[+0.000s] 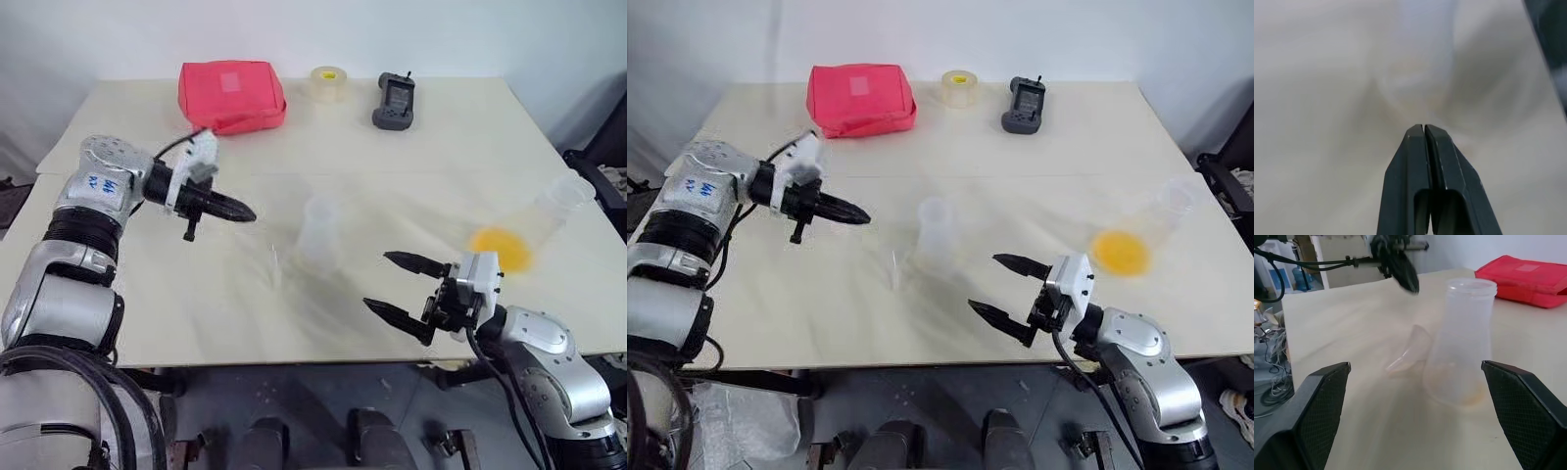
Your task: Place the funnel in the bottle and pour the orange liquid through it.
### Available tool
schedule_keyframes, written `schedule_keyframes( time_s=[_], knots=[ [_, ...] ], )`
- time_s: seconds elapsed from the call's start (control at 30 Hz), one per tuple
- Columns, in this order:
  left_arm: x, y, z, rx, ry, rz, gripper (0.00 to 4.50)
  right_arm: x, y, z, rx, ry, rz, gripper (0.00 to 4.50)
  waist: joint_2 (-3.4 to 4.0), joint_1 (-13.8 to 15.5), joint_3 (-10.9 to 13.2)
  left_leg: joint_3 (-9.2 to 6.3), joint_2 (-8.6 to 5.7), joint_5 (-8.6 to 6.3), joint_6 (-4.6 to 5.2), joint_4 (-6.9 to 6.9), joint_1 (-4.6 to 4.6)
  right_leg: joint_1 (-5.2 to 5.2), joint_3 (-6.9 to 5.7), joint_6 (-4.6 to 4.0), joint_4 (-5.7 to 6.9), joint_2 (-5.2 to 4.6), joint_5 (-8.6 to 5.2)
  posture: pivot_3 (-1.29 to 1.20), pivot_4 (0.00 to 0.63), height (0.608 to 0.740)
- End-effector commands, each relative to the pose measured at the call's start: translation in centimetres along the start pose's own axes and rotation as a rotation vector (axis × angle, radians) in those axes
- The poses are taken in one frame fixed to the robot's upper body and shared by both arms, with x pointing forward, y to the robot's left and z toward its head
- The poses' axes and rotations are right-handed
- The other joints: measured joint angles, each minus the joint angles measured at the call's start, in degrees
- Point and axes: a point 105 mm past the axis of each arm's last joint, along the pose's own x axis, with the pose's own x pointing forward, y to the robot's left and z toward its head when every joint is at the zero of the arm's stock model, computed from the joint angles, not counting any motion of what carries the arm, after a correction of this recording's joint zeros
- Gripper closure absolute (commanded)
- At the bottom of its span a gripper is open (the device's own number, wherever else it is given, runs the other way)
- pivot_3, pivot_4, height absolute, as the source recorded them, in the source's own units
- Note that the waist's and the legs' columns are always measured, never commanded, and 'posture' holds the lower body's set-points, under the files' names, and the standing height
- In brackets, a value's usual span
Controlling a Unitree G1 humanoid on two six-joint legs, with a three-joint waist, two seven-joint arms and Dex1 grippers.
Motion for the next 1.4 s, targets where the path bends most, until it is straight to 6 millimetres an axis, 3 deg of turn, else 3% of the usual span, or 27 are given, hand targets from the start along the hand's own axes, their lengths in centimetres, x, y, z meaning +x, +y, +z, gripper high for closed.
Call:
schedule_keyframes(
  time_s=[0.03, 0.17, 0.27, 0.37, 0.6, 0.8, 0.9, 1.0, 1.4],
  knots=[
    [-0.6, -0.8, 1.2, 0.014, -0.068, -0.041, 4.44, -0.2, -0.3, 1.6, -0.050, -0.030, -0.003, 0.00, 0.00, -0.1, 0.0, 0.00, 0.01, 0.00, 0.00, 0.00, 0.01, 0.00, 0.00, 0.00, 0.00, 0.00, 0.00, 0.00, 0.150, 0.740],
    [0.4, -2.0, -1.4, 0.031, 0.029, -0.095, 4.44, -0.2, -0.4, 1.6, -0.051, -0.025, 0.001, 0.00, 0.06, -0.3, 0.0, 0.02, 0.05, 0.00, -0.01, -0.04, 0.04, 0.00, 0.01, 0.00, 0.02, 0.01, 0.00, 0.00, 0.150, 0.740],
    [0.9, -2.1, -1.9, 0.044, 0.045, -0.089, 4.44, 0.0, -0.4, 1.8, -0.054, -0.028, 0.002, 0.00, 0.04, -0.1, 0.0, 0.02, 0.06, 0.01, -0.02, -0.04, 0.02, -0.05, 0.01, -0.01, 0.03, 0.03, 0.00, 0.00, 0.150, 0.740],
    [1.4, -1.8, -2.1, 0.036, 0.055, -0.057, 3.92, 0.0, -0.4, 1.9, -0.054, -0.028, -0.001, 0.00, 0.04, 0.1, 0.0, 0.03, 0.03, 0.01, -0.02, 0.00, -0.01, -0.05, 0.01, 0.00, 0.02, -0.01, 0.00, 0.00, 0.150, 0.740],
    [1.2, -2.7, -3.6, 0.024, 0.157, -0.128, 1.83, -0.2, 0.3, 1.7, -0.032, -0.025, -0.009, 0.00, 0.04, -0.1, 0.0, 0.03, 0.02, 0.01, -0.02, -0.02, 0.00, -0.05, 0.01, 0.00, 0.02, -0.02, 0.00, 0.00, 0.150, 0.740],
    [2.1, -2.7, -4.0, 0.047, 0.210, -0.187, 0.04, -0.1, 0.6, 1.5, -0.027, -0.026, -0.004, 0.00, 0.04, 0.0, 0.0, 0.06, 0.02, 0.01, -0.02, -0.02, 0.00, -0.05, 0.02, 0.00, 0.02, -0.01, 0.00, 0.00, 0.150, 0.740],
    [2.9, -2.4, -3.8, 0.060, 0.224, -0.210, 0.04, 0.1, 0.8, 1.3, -0.025, -0.026, 0.003, 0.00, 0.02, 0.2, 0.0, 0.07, 0.01, 0.01, -0.02, -0.01, 0.00, -0.05, 0.01, 0.00, 0.02, -0.01, 0.00, 0.00, 0.150, 0.740],
    [3.5, -2.4, -3.8, 0.073, 0.250, -0.237, 0.61, 0.3, 1.1, 1.2, -0.023, -0.030, 0.004, 0.00, 0.02, 0.1, 0.0, 0.07, -0.07, 0.00, -0.01, 0.01, -0.02, -0.04, 0.02, 0.01, 0.01, -0.03, 0.01, 0.00, 0.150, 0.740],
    [4.5, -2.4, -4.4, 0.095, 0.312, -0.290, 4.30, 0.0, 1.4, 1.0, -0.019, -0.026, -0.041, 0.00, 0.02, 0.0, 0.0, 0.08, -0.21, 0.00, -0.01, -0.02, -0.02, -0.08, 0.03, 0.01, 0.02, -0.01, 0.01, 0.00, 0.150, 0.740]
  ],
)
